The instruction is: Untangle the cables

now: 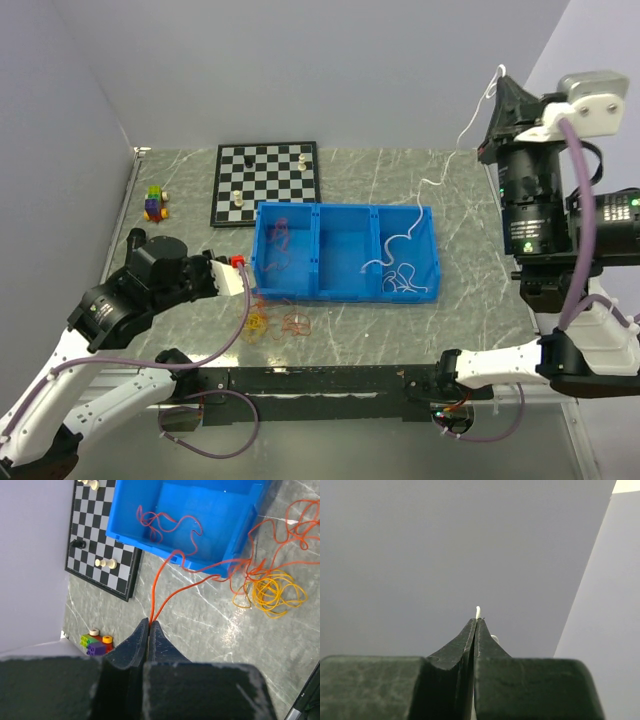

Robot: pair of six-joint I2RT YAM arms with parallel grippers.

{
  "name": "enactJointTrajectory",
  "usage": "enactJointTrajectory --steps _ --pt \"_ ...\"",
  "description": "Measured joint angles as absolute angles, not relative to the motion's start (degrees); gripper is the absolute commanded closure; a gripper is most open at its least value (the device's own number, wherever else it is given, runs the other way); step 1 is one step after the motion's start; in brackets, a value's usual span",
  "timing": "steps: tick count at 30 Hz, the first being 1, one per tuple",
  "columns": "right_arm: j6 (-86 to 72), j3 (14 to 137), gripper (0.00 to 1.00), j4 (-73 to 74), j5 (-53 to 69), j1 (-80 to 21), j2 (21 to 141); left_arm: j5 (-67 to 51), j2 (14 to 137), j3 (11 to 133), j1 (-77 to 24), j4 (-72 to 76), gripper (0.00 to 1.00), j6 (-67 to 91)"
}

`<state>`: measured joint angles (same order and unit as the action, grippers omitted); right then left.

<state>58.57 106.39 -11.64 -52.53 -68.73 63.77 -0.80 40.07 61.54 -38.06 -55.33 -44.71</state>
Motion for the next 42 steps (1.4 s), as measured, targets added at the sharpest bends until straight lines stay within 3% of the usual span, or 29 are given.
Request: enactJointTrajectory --steps 8,16,28,42 --pt "59.27 111.22 1.0 -11.07 -51.07 -68.27 65.34 -1.78 40.53 60.45 -38.06 -55.48 0.99 -44.49" --pt "56.14 99.22 1.0 -11.77 -50.98 -64.14 60.62 -2.26 40.82 60.4 -38.06 -55.53 0.99 -44.27" --pt "34.87 81.65 1.0 -0.43 -46.35 -50.63 57.63 -3.51 41.45 62.74 -38.06 -55.57 0.99 -43.81" --pt "18.74 66.83 1.0 6.42 -44.8 -43.7 52.9 -4.69 41.34 62.92 -38.06 -55.57 0.99 -43.7"
